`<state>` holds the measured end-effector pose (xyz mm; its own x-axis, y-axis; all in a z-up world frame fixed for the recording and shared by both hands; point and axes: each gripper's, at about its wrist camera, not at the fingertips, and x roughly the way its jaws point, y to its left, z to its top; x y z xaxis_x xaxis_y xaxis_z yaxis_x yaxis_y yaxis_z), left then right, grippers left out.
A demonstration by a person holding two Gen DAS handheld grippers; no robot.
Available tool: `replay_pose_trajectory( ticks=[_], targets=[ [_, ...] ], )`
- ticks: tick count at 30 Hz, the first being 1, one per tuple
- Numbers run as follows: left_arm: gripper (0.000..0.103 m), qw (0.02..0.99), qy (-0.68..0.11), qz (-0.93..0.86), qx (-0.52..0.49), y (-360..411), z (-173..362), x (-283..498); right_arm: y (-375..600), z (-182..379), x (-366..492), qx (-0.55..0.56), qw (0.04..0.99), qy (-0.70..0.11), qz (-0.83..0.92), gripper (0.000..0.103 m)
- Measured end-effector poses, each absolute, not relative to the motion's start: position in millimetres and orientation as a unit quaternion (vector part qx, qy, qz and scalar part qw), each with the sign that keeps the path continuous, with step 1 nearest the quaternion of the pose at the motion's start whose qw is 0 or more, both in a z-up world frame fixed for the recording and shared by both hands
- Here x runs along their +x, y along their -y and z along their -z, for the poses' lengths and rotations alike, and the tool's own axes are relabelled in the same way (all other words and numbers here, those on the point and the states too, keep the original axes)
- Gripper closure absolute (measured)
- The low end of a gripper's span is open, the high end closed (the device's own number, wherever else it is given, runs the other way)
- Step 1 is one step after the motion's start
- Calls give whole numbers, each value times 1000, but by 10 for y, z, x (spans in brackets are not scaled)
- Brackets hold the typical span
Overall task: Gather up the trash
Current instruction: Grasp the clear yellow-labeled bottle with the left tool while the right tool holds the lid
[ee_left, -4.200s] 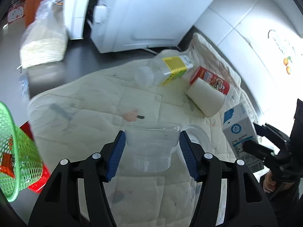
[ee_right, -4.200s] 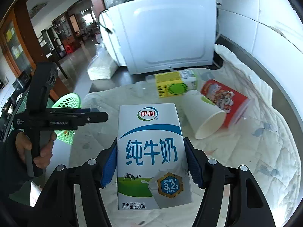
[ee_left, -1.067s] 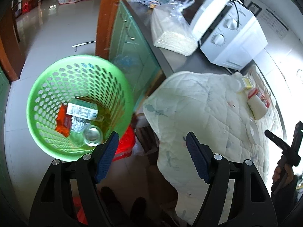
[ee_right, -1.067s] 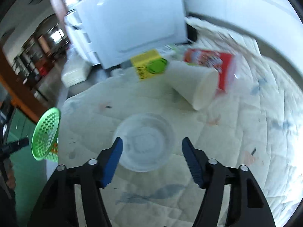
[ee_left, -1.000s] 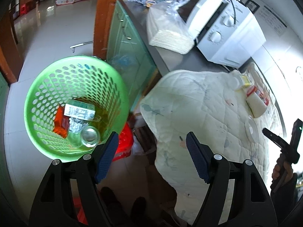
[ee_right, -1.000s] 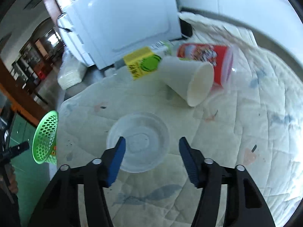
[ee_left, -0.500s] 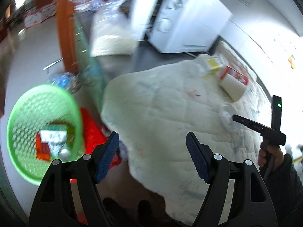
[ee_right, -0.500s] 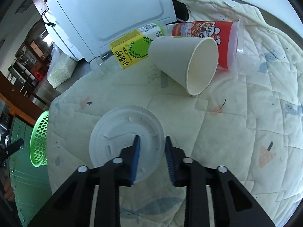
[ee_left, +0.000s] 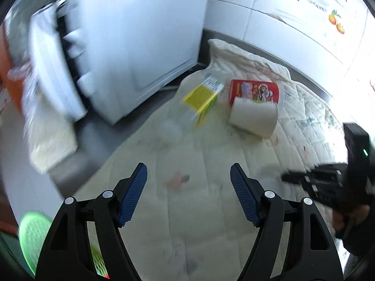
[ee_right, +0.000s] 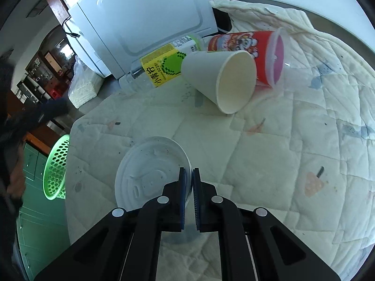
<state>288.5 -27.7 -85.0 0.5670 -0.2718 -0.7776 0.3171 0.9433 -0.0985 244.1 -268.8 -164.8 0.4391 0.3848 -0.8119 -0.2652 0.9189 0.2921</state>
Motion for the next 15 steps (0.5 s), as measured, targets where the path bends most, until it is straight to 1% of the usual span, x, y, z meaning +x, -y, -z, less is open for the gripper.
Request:
replay_pose_trajectory(
  ticks=[6,11,15],
  targets=[
    [30,882,-427,178,85,639,891,3461,2883,1667,2357,68,842,-500,-190,97],
    [32,869,-442,193,105,835,1015,3904,2976,1671,2339,74,840,-503,-189,97],
    [32,859,-455,198,124,964,1161,4118,3018,1671,2315,74,840,-503,-190,97]
  ],
)
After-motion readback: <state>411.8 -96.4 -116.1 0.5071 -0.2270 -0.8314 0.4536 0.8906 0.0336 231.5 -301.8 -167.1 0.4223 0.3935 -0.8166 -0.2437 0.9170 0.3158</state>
